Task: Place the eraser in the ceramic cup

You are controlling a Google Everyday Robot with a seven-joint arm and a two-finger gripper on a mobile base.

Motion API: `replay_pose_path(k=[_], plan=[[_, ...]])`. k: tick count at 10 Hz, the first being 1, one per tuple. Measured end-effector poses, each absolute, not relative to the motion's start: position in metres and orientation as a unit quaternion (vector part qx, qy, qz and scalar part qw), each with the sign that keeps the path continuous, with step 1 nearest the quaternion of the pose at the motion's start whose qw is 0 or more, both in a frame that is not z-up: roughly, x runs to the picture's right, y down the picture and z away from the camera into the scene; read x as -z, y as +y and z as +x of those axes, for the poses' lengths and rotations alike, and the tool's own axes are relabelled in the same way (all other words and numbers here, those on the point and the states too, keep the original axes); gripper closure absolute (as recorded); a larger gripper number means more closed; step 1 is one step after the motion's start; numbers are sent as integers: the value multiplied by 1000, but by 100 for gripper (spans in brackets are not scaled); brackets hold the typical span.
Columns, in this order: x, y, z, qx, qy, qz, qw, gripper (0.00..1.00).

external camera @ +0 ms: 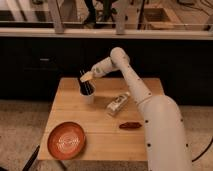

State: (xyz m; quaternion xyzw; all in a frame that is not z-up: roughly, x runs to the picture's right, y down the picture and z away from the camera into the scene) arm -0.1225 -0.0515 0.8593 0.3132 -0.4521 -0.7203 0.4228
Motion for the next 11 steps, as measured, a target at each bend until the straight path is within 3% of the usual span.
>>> replay_pose_path(k=[3,11], plan=[[-860,-47,-123,722,-453,316,417,23],[-856,-51,-123,713,-457,312,432,20]])
